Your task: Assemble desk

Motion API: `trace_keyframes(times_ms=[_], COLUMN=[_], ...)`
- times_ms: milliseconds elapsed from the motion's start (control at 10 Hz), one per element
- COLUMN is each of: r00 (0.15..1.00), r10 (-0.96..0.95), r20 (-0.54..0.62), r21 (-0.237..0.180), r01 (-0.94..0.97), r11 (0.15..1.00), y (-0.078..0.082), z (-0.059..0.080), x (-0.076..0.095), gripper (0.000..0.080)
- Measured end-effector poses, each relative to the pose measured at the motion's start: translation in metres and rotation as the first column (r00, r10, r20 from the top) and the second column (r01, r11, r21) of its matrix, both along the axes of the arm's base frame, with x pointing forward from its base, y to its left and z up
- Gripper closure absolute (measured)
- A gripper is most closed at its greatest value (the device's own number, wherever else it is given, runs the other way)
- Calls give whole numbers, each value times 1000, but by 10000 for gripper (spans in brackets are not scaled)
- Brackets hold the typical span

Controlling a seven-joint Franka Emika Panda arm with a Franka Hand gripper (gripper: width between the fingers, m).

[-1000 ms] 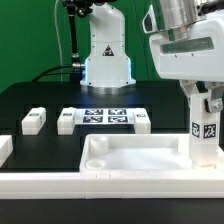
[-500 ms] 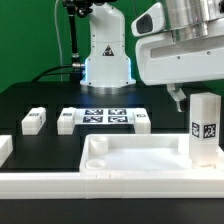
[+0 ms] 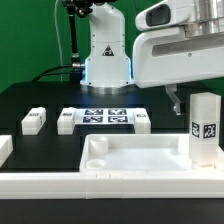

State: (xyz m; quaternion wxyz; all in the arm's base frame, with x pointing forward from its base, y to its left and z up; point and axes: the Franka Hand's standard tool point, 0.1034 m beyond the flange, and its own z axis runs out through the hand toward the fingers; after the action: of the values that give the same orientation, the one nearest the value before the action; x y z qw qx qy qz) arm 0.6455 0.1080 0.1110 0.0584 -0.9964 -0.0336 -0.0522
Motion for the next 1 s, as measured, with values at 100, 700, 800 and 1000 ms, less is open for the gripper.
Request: trace_keyframes(times_ms=[100, 700, 800, 1000], r00=[1000, 901, 802, 491], r10=[-18, -430, -590, -849], r20=[-3, -65, -98, -195], r21=[5, 47, 44, 31], r01=[18, 433, 595, 868], r11=[1000, 900, 802, 495], y=[1, -8, -6, -1], z=[0, 0, -1, -3], x=[0, 3, 2, -2], gripper=[151, 499, 499, 499])
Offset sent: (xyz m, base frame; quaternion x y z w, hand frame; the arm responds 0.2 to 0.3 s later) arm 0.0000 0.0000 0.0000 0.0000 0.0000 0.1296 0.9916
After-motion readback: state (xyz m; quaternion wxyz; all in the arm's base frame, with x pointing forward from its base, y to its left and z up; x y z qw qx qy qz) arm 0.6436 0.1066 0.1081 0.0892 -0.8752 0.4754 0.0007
